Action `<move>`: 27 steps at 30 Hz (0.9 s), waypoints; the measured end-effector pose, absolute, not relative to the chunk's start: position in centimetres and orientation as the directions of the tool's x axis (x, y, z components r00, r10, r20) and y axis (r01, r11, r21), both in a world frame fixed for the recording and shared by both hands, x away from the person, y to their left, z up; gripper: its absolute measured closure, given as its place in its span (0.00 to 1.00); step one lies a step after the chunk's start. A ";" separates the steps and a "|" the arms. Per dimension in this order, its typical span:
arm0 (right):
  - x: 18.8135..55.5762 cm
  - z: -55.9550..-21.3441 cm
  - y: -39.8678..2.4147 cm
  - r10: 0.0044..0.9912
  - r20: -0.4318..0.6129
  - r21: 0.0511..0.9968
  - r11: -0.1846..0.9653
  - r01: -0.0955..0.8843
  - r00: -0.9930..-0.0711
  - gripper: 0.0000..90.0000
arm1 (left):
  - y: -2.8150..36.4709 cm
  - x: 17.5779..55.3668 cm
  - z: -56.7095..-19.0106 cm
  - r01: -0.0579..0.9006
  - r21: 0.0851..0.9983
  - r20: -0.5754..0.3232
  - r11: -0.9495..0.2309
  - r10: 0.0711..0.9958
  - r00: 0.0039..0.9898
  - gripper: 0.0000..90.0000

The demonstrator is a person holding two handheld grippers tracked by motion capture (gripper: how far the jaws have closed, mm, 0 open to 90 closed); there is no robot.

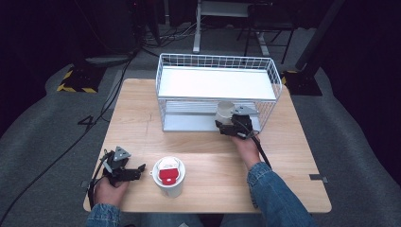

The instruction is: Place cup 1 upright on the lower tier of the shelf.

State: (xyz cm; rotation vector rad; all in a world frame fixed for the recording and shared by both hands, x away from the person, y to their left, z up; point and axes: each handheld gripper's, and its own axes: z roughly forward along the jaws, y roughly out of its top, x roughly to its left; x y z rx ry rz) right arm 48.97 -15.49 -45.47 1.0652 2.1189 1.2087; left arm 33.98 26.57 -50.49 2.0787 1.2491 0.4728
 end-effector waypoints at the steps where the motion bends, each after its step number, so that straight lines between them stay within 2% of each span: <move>1: 49.1 -45.5 -15.5 0.816 -0.028 0.866 0.308 0.394 -0.577 0.26 | 26.6 34.0 -50.5 0.639 0.696 -0.027 -0.328 0.877 0.479 0.17; 17: 51.1 -46.9 -15.2 0.861 -0.067 0.863 0.304 0.403 -0.505 0.26 | 26.6 34.0 -50.5 0.640 0.696 -0.027 -0.328 0.877 0.479 0.17; 27: 52.2 -47.5 -15.9 0.884 -0.049 0.866 0.269 0.421 -0.464 0.26 | 26.6 34.0 -50.5 0.639 0.696 -0.027 -0.327 0.877 0.479 0.17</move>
